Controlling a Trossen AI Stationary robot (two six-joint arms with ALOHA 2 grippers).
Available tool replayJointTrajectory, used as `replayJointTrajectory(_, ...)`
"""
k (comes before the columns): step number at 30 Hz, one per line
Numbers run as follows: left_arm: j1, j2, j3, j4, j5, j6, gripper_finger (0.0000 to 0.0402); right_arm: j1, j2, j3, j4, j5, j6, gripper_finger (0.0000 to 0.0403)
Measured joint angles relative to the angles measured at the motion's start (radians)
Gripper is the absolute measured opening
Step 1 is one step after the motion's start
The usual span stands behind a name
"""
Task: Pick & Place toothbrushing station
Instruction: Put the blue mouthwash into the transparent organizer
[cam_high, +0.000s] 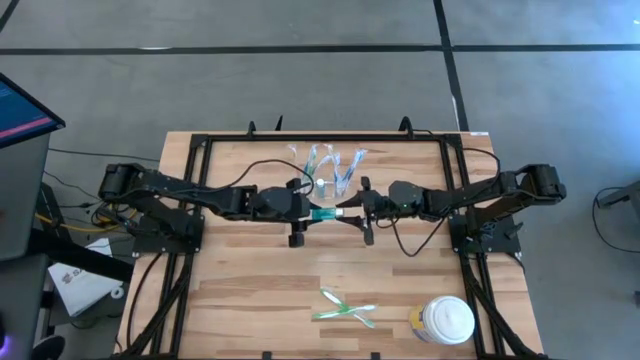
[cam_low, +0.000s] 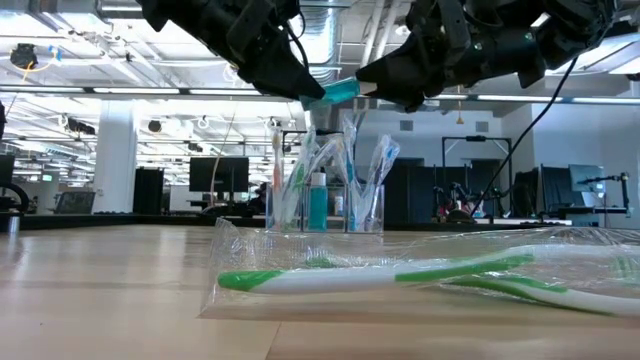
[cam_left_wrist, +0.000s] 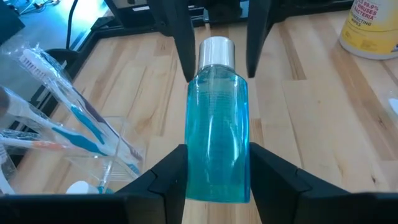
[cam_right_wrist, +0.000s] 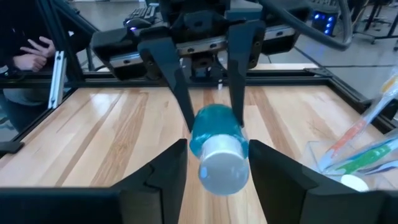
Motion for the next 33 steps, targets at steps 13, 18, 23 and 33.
replayJointTrajectory(13,0.0,0.0,0.0,-0.002,-0.003,0.0,0.0141,-0.001,0.0,0.0,-0.015,-0.002,0.0,0.0138)
replayJointTrajectory(18,0.0,0.001,0.0,-0.004,-0.004,-0.002,0.0141,-0.002,0.0,0.0,-0.024,0.001,-0.004,0.0098)
replayJointTrajectory(23,0.0,0.001,0.0,-0.005,-0.004,-0.002,0.0141,-0.002,0.0,0.0,-0.025,0.001,-0.016,0.0085)
replayJointTrajectory(33,0.0,0.001,0.0,-0.005,-0.003,-0.002,0.0141,-0.002,0.0,0.0,-0.023,0.001,-0.016,0.0086)
